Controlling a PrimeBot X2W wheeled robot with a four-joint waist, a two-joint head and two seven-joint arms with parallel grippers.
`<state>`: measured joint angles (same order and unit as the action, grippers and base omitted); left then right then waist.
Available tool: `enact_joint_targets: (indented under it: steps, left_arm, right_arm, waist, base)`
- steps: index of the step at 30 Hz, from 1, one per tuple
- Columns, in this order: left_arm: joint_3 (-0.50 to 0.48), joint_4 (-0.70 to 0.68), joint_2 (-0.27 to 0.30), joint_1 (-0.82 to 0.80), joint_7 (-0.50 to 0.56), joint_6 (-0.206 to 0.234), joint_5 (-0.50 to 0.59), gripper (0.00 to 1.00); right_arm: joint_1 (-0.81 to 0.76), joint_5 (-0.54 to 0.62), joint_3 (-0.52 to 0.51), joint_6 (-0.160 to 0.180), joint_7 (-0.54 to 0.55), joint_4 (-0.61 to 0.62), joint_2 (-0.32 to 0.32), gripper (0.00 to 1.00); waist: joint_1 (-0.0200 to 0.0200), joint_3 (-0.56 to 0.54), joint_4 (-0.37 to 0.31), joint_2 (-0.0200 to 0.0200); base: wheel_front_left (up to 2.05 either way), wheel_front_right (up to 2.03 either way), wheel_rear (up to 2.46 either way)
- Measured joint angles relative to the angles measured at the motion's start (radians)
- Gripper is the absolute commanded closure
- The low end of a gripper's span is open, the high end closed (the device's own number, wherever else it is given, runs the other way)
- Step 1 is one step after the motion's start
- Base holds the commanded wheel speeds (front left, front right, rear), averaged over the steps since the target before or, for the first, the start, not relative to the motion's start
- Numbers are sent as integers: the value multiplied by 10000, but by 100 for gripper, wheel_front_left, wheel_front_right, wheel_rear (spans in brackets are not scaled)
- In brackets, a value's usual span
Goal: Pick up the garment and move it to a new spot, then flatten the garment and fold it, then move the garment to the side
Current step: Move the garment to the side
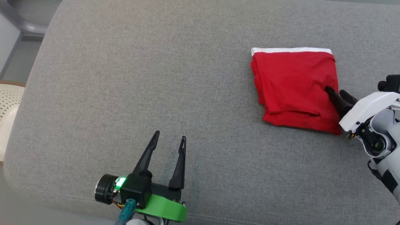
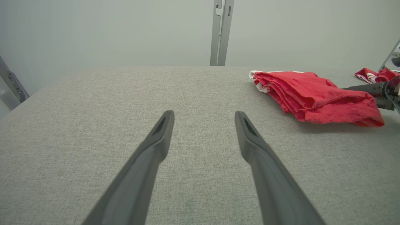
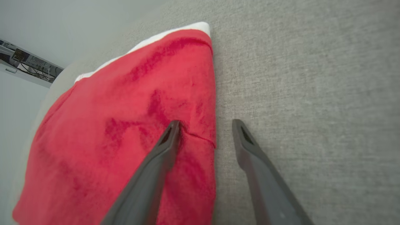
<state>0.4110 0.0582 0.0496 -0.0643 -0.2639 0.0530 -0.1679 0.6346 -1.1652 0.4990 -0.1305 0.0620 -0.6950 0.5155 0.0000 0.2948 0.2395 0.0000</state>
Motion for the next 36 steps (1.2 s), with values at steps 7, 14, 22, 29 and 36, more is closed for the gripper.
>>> enact_joint_targets:
  steps: [7,14,22,29,36]
  left_arm:
    - [59,40,0,-192,0,61,-54,0]
    - [-153,-121,0,-281,0,2,130,0]
    - [-487,-198,10,-805,0,-474,826,0]
    - [-614,-324,284,-1510,0,-871,1344,0]
    - [-662,-608,596,-1918,0,-1018,1632,0]
  right_arm:
    - [223,128,945,-6,-445,391,458,100]
    - [594,867,1689,-10,-1411,945,1975,100]
    - [1614,1407,1946,-10,-1950,1555,3359,100]
    - [2444,1866,1956,-10,-2194,1465,3939,100]
    - [3044,2232,1843,-10,-2320,1212,4546,100]
  waist:
    - [0,356,74,0]
    - [0,456,-463,0]
    - [0,985,-1470,0]
    - [0,1822,-2303,0]
    - [1,2632,-2982,0]
  base:
    - [0,0,0]
    - [0,0,0]
    - [0,0,0]
    - [0,0,0]
    - [0,0,0]
